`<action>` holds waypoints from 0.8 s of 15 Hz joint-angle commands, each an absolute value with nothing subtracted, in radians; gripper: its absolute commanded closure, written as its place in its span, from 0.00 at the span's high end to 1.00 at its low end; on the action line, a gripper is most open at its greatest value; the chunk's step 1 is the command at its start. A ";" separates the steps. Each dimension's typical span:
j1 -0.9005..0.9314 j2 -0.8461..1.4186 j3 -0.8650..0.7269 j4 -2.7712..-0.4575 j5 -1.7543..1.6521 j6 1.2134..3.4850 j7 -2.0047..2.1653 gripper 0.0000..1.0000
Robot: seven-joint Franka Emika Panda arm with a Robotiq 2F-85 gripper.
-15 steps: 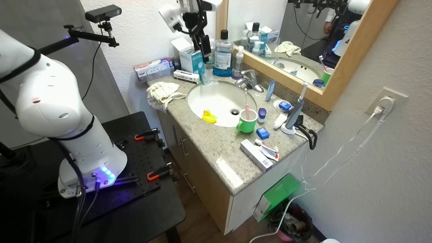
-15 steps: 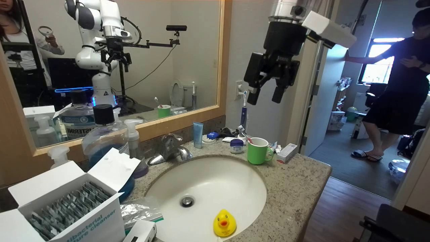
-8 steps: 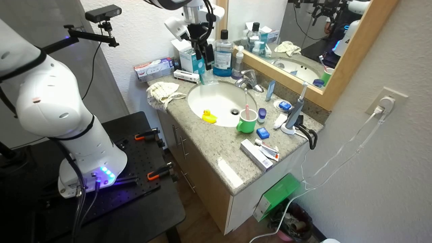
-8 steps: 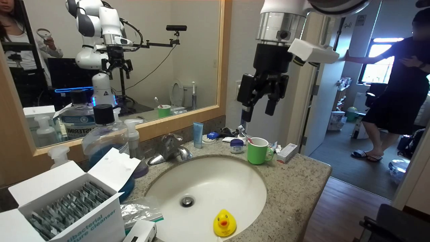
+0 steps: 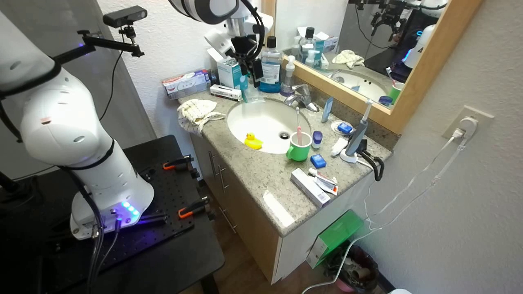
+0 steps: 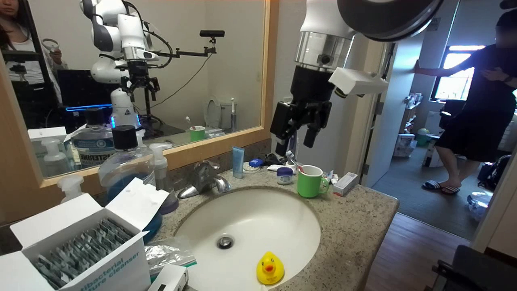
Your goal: Remove the yellow rubber duck from the sink
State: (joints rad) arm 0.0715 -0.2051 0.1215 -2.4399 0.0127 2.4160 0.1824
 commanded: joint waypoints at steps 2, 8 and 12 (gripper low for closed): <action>0.085 -0.156 0.125 -2.462 0.028 2.486 0.193 1.00; 0.097 -0.058 0.127 -2.440 0.019 2.506 0.215 1.00; 0.102 0.025 0.123 -2.407 0.029 2.538 0.215 1.00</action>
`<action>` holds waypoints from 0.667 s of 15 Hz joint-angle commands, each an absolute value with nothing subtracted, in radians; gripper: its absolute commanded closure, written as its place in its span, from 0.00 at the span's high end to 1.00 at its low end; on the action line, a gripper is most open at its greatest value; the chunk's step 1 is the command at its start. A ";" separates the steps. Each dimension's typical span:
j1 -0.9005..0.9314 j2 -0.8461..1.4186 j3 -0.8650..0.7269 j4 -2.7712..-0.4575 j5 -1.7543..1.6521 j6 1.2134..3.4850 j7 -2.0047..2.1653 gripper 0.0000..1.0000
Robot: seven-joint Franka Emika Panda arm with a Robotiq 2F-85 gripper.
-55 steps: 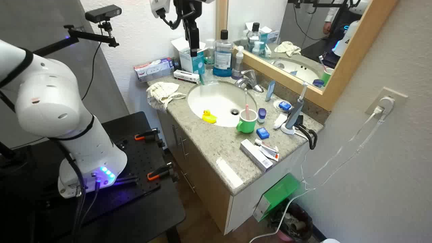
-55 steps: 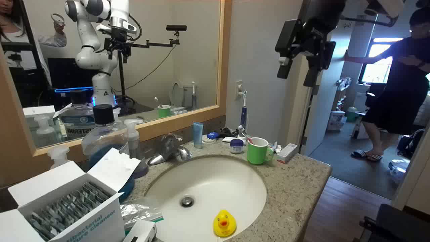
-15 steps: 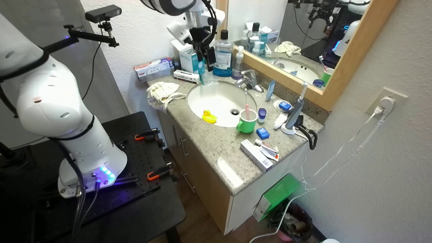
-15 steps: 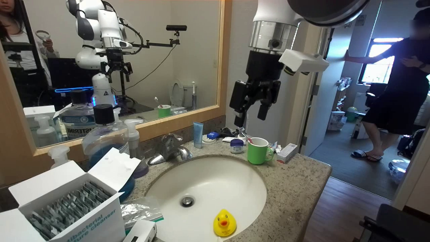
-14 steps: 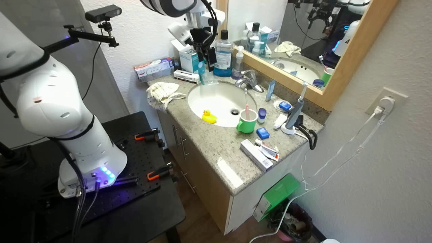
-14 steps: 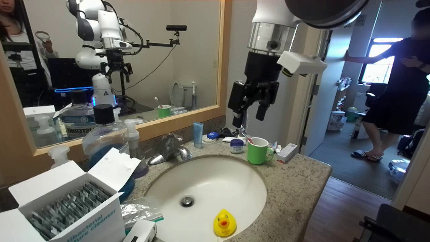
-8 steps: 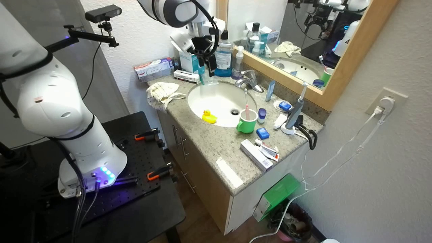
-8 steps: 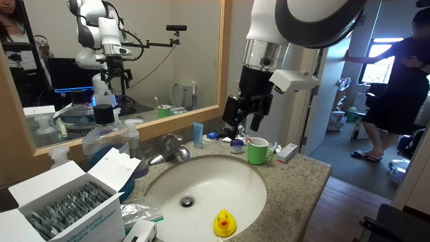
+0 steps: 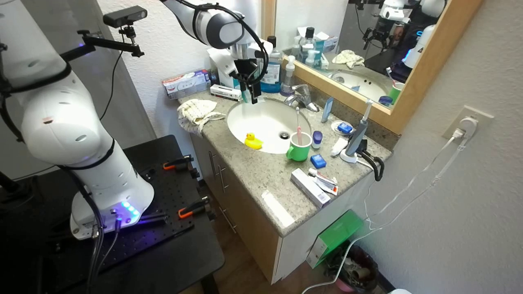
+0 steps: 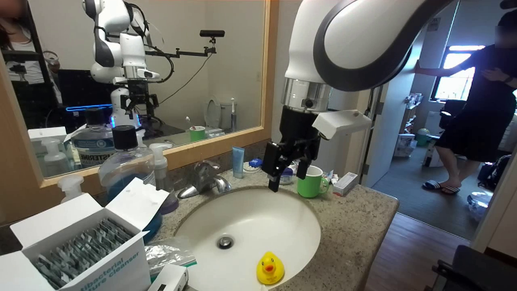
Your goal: Remove the yellow rubber duck from the sink
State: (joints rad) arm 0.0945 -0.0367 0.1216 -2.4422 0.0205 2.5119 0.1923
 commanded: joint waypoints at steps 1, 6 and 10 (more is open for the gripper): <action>0.103 0.041 0.122 -2.402 0.025 2.542 0.219 1.00; 0.114 0.118 0.118 -2.379 0.022 2.570 0.228 1.00; 0.123 0.172 0.112 -2.370 0.008 2.577 0.239 1.00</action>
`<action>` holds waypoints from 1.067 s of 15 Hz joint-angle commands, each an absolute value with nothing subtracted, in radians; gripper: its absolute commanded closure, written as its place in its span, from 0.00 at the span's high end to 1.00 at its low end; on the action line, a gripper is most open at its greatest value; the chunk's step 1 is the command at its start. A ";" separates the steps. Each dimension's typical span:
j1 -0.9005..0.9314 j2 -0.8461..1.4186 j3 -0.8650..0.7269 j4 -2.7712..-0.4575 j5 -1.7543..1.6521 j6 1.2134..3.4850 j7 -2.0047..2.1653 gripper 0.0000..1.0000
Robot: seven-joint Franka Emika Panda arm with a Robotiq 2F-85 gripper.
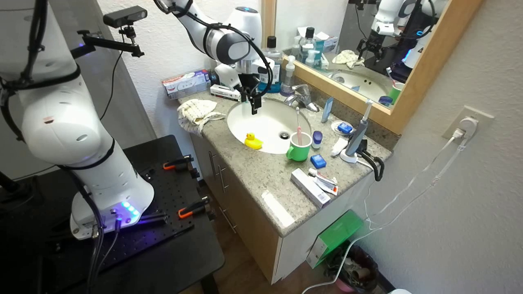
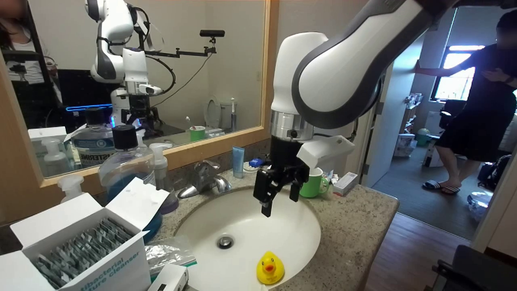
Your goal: Remove the yellow rubber duck from the sink
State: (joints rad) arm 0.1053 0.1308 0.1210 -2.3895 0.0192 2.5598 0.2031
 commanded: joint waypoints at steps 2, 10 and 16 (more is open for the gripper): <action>0.127 0.194 0.108 -2.367 0.008 2.576 0.239 1.00; 0.129 0.208 0.101 -2.377 0.012 2.562 0.201 1.00; 0.127 0.217 0.114 -2.364 0.038 2.570 0.175 1.00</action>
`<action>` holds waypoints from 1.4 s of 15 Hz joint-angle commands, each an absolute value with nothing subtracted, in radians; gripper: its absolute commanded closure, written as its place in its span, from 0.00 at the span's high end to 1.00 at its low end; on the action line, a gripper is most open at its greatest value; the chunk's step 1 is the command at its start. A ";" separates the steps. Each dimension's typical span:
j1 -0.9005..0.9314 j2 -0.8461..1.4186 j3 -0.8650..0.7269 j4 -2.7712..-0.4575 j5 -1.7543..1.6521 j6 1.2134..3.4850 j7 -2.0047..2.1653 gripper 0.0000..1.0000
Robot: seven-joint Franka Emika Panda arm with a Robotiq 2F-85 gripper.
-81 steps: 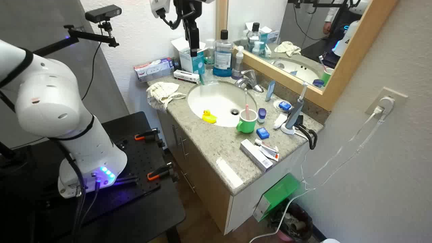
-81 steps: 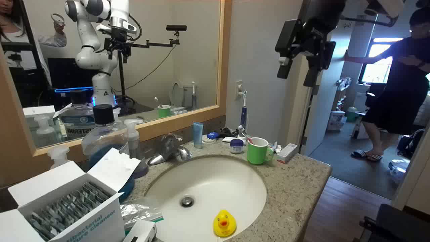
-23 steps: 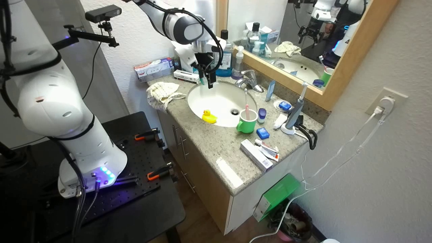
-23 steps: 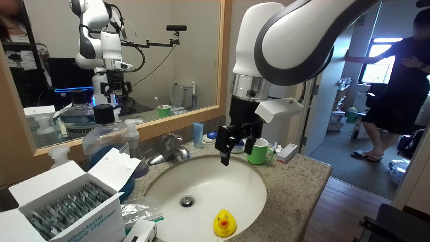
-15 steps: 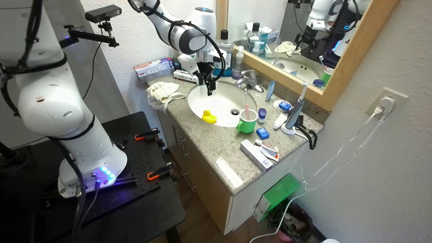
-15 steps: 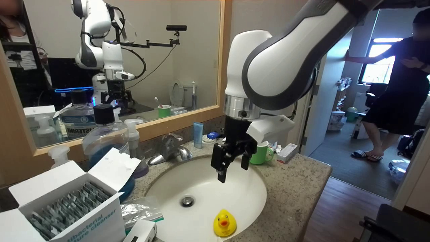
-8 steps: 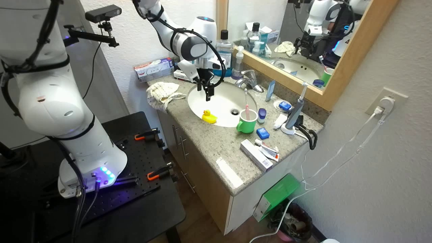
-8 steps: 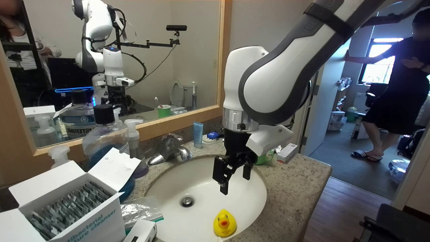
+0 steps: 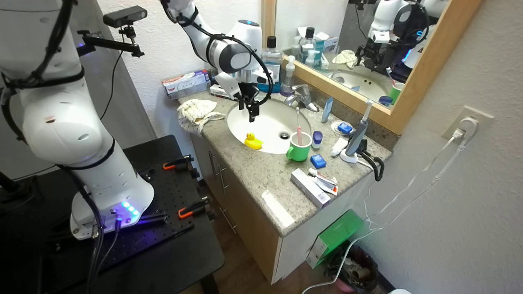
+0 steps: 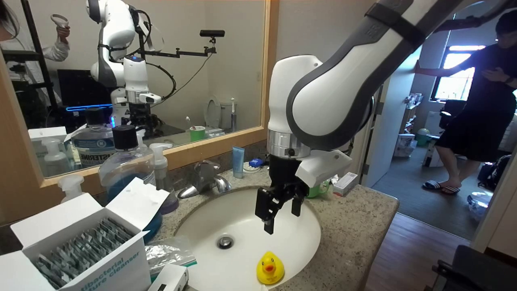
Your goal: Remove the yellow rubber duck from the sink
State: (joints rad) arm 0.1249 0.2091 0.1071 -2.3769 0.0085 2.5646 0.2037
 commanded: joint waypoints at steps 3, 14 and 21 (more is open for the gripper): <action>0.144 0.242 0.126 -2.326 0.050 2.553 0.197 1.00; 0.173 0.328 0.117 -2.324 0.050 2.589 0.228 1.00; 0.177 0.395 0.098 -2.313 0.036 2.619 0.224 1.00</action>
State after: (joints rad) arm 0.1666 0.3751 0.1084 -2.3156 0.0333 2.5841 0.2051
